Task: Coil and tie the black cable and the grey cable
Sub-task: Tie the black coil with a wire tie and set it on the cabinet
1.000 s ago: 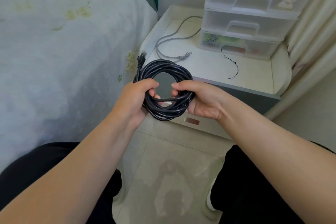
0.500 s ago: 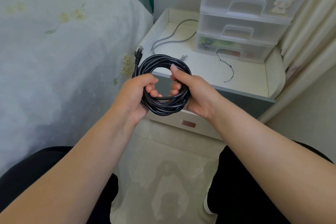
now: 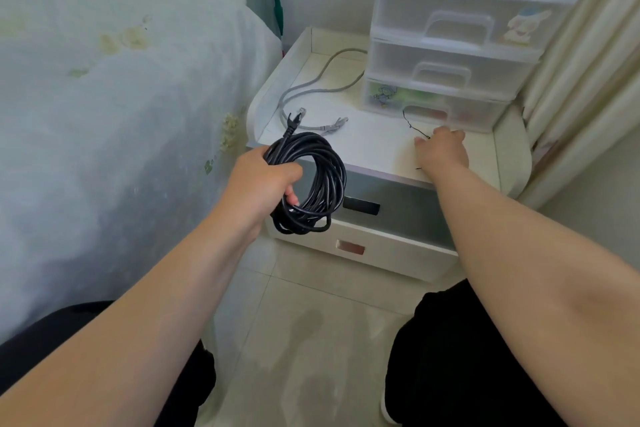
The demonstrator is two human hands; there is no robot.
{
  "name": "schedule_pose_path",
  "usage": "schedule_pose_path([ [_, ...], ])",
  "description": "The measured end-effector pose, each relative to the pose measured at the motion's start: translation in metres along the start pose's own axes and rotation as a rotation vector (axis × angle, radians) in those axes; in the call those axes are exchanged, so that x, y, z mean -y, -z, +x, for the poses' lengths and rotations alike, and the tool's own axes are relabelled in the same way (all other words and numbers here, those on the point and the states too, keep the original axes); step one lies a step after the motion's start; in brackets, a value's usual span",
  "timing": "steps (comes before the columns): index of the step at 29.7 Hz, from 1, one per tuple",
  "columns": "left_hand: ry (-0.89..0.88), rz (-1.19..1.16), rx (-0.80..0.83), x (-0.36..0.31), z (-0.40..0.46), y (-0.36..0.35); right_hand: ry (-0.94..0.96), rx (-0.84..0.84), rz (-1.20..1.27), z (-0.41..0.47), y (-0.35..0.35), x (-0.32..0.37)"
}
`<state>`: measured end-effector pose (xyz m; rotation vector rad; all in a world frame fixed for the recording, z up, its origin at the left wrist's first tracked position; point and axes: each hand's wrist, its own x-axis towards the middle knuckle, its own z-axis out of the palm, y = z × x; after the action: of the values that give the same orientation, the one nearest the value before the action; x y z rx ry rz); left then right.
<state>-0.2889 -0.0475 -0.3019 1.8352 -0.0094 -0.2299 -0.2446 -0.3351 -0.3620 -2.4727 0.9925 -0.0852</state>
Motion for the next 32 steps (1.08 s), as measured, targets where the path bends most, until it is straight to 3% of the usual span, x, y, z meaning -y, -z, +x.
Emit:
schedule_pose_path([
  [4,-0.005,0.010,0.002,0.001,0.004,-0.002,0.005,-0.065,-0.067,-0.003,-0.008,0.009],
  [8,-0.010,0.029,-0.020,0.000,0.005,-0.002,0.044,-0.023,-0.072,-0.013,-0.009,0.021],
  [11,-0.006,0.020,-0.049,-0.002,0.005,0.003,0.031,0.087,0.262,-0.031,0.014,0.053],
  [14,-0.015,0.014,-0.087,-0.006,0.005,0.011,0.018,0.198,0.935,-0.072,0.046,0.086],
  [17,0.004,-0.047,-0.120,-0.009,0.002,0.017,0.221,0.285,1.139,-0.124,0.059,0.099],
  [19,0.016,-0.095,-0.147,-0.009,-0.001,0.019,0.316,0.210,1.085,-0.149,0.056,0.099],
  [24,-0.003,-0.166,-0.236,-0.005,-0.009,0.022,0.478,-0.163,0.729,-0.172,0.038,0.094],
  [27,-0.030,-0.183,-0.302,-0.004,-0.012,0.023,0.492,-0.158,0.586,-0.176,0.031,0.094],
  [32,-0.086,-0.146,-0.401,-0.009,-0.015,0.025,0.482,-0.051,0.724,-0.189,0.029,0.103],
])
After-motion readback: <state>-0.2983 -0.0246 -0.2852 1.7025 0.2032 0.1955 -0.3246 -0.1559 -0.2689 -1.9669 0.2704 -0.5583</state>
